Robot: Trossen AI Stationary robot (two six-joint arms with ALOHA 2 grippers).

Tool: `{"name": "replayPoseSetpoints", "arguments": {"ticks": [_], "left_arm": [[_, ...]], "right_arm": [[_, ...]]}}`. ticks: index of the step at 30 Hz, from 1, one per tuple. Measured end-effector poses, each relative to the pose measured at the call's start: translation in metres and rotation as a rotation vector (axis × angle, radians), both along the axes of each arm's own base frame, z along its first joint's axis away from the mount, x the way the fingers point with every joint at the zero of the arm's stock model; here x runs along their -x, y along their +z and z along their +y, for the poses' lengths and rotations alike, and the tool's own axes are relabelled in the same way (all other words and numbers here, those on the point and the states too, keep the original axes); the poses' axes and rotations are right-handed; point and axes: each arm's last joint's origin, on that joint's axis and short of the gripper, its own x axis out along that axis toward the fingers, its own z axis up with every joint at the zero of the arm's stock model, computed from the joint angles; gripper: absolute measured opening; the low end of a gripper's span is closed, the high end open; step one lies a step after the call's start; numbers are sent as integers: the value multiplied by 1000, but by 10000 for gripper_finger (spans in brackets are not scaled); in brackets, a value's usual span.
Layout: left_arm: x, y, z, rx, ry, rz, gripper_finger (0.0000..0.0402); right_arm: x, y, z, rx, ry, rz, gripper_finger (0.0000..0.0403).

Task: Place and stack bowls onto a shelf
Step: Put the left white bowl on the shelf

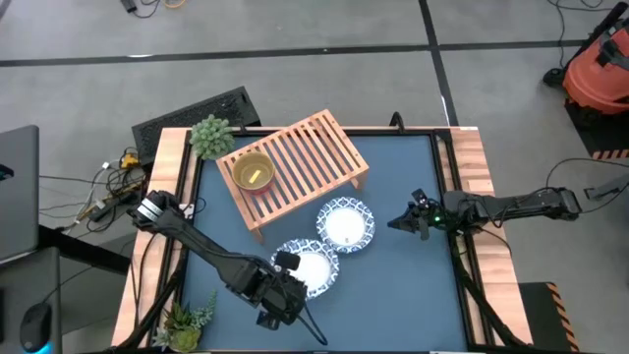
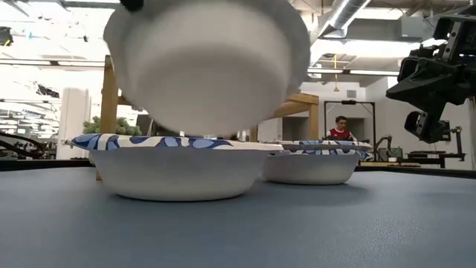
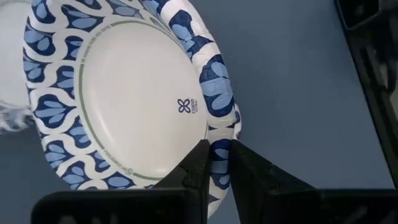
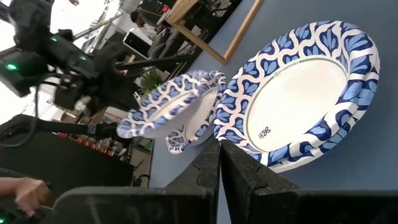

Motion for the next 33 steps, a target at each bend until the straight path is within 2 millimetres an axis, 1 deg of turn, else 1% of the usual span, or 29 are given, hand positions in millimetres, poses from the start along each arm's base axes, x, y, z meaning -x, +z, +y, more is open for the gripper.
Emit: {"name": "replayPoseSetpoints", "arguments": {"ticks": [3, 7, 12, 15, 17, 21, 24, 30, 33], "left_arm": [[2, 18, 3, -47, -23, 15, 36], [0, 47, 10, -83, -30, -24, 36], [-6, 86, 18, -98, -26, -154, 36], [-8, 108, 27, -149, -13, -237, 36], [-11, 121, 36, -200, 12, -288, 36], [-17, 144, 59, -340, 73, -378, 36], [-23, 155, 82, -457, 135, -415, 36], [-37, 159, 140, -557, 223, -370, 36], [-41, 159, 173, -556, 264, -336, 36]], "right_arm": [[0, 0, 0, 0, 0, 0, 42], [0, 0, 0, -1, 1, 0, 42], [0, 0, 0, -1, 2, 0, 42], [0, 0, 0, 0, 2, 0, 42], [0, 0, 0, 0, 3, 0, 42], [0, 0, 0, 22, 8, -3, 42], [0, 0, 0, 27, 8, -4, 42], [0, 0, 0, 42, 11, -6, 42], [0, 0, 0, 43, 11, -5, 42]]}}
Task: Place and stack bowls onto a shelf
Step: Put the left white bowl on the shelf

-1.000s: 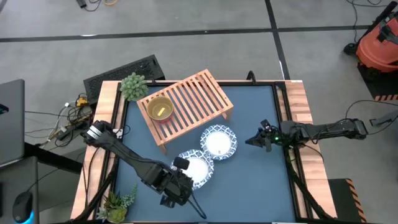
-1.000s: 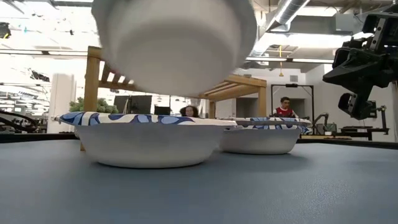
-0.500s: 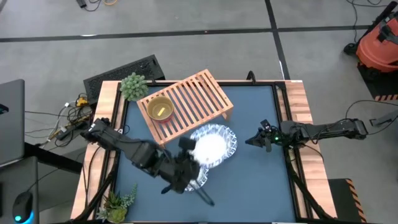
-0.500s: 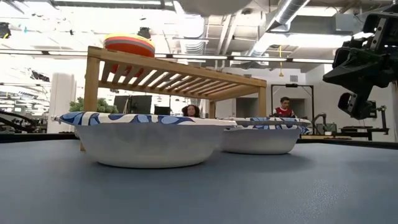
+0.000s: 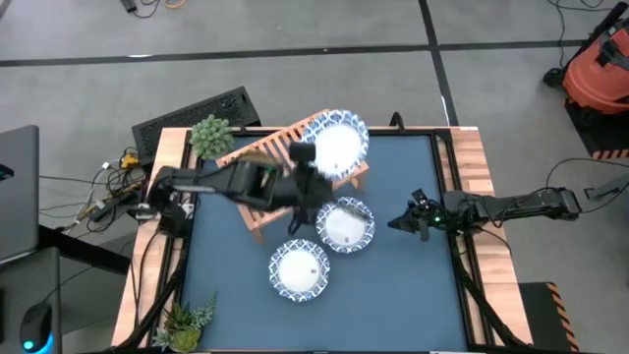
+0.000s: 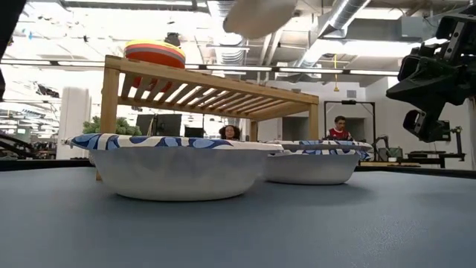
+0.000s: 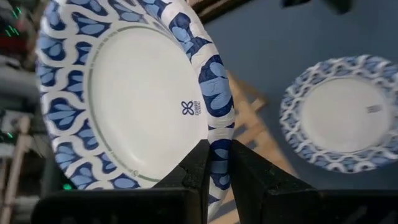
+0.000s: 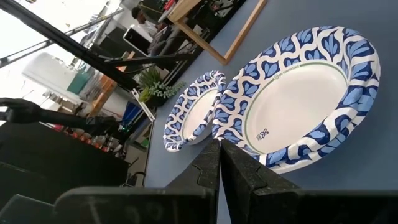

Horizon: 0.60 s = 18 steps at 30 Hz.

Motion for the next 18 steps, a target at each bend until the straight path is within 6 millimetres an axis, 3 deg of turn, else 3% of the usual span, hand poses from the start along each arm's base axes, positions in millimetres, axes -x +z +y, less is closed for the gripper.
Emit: {"name": "replayPoseSetpoints", "arguments": {"ticks": [5, 9, 13, 18], "left_arm": [[-2, -2, 55, 95, 86, -4, 36], [0, -5, 87, 132, 133, 15, 32], [0, -16, 103, 180, 128, 63, 17], [-2, -30, 105, 203, 112, 120, 7]], "right_arm": [[0, 0, 0, 0, 0, 0, 42], [0, 0, 0, 0, 0, 0, 42], [0, 0, 0, 0, -1, 0, 42], [0, 0, 0, 4, 0, -1, 42]]}}
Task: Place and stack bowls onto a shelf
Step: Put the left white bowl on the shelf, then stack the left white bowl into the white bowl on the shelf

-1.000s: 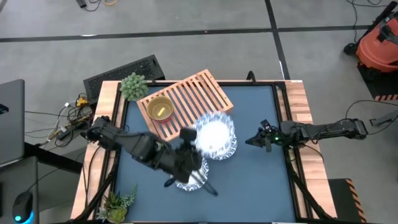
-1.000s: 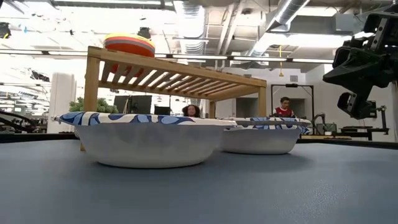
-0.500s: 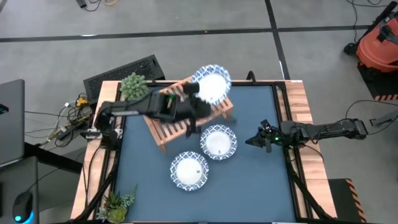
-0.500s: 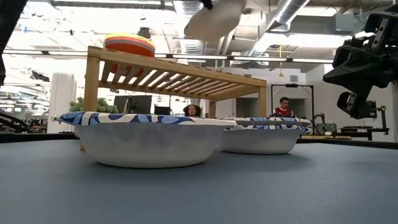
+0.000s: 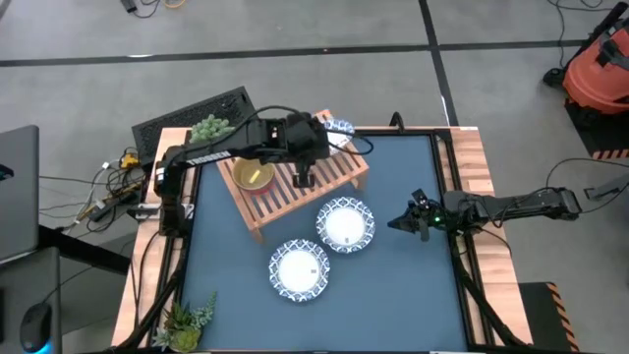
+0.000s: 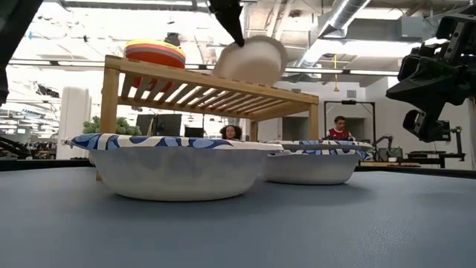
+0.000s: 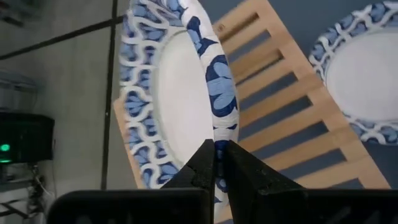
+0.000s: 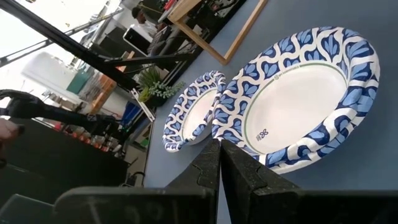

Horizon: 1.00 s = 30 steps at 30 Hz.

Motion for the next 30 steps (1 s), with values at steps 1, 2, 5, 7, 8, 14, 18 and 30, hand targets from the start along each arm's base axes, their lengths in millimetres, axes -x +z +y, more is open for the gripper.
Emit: {"name": "replayPoseSetpoints", "arguments": {"ticks": [1, 2, 5, 7, 8, 14, 18, 30], "left_arm": [[0, -3, 0, -2, -3, 11, 6], [-1, -7, 0, -4, -4, 27, 6], [0, -18, 1, -9, 7, 92, 6], [2, -22, 0, -5, 7, 123, 6], [2, -23, 0, -4, 8, 133, 6], [2, -26, -1, -7, -2, 151, 10], [2, -27, -6, -24, -46, 185, 40], [1, -26, -12, -55, -47, 185, 152]], "right_arm": [[0, 0, 0, 1, 0, 0, 42], [0, 0, 0, 1, 0, 0, 42], [0, 0, 0, 2, 0, 0, 42], [0, 0, 0, 4, 1, -1, 42], [0, 0, 0, 4, 1, -1, 42], [0, 0, 0, 4, 0, -1, 42], [0, 0, 0, 4, 0, -1, 42], [0, 0, 0, 4, 0, -1, 42]]}}
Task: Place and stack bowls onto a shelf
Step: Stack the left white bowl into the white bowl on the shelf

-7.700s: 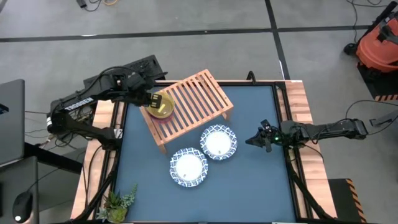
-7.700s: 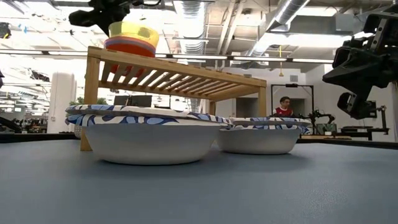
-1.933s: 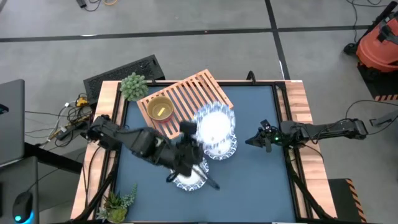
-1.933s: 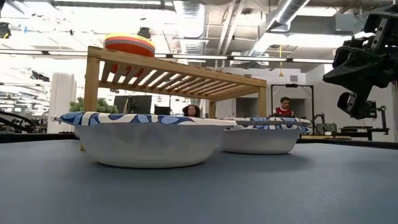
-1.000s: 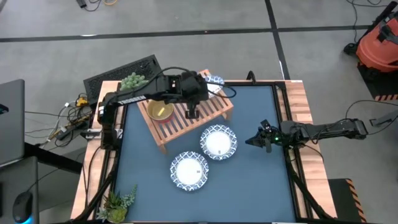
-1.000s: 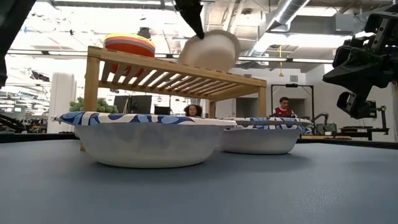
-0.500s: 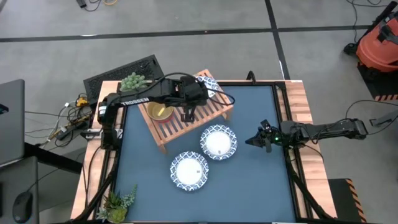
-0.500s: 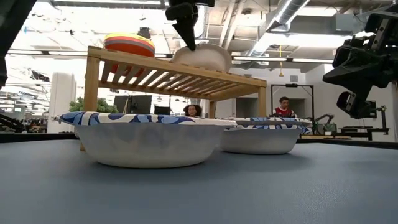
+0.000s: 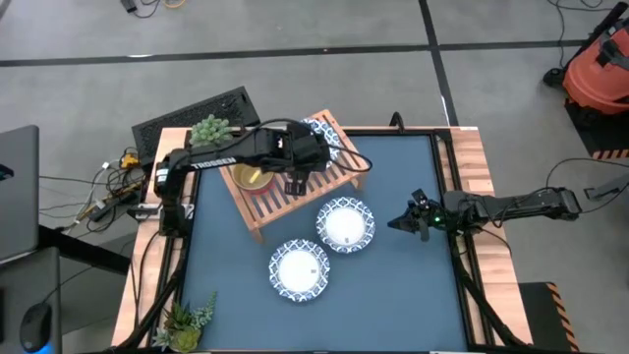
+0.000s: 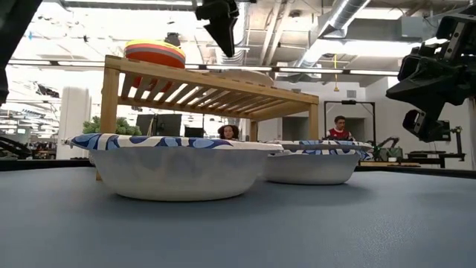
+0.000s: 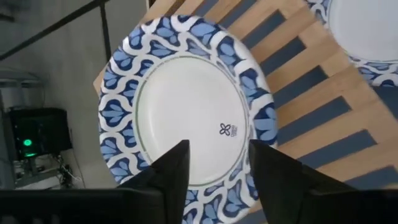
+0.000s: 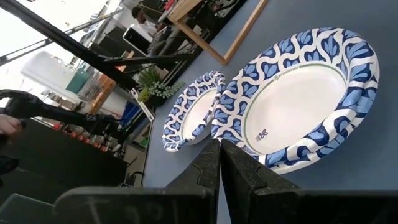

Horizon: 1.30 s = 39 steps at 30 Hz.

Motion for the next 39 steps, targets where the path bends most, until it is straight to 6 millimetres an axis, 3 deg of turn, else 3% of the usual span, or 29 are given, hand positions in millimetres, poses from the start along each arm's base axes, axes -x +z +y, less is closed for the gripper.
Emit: {"name": "replayPoseSetpoints", "arguments": {"ticks": [7, 12, 17, 21, 29, 39], "left_arm": [[5, 36, -35, 29, -59, -115, 181], [20, 64, -76, 251, -140, -211, 182], [32, 62, -124, 448, -197, -151, 183], [37, 40, -164, 485, -197, -54, 183], [40, -28, -229, 485, -239, 78, 183], [39, -114, -251, 530, -249, 109, 183]], "right_arm": [[0, 0, 0, 0, 0, 0, 42], [0, 0, 0, 0, 0, 0, 42], [0, 0, 0, 0, 0, 0, 42], [0, 0, 0, 0, 0, 0, 42], [0, 0, 0, -1, -1, 1, 42], [0, 0, 0, -29, -6, 4, 42]]}}
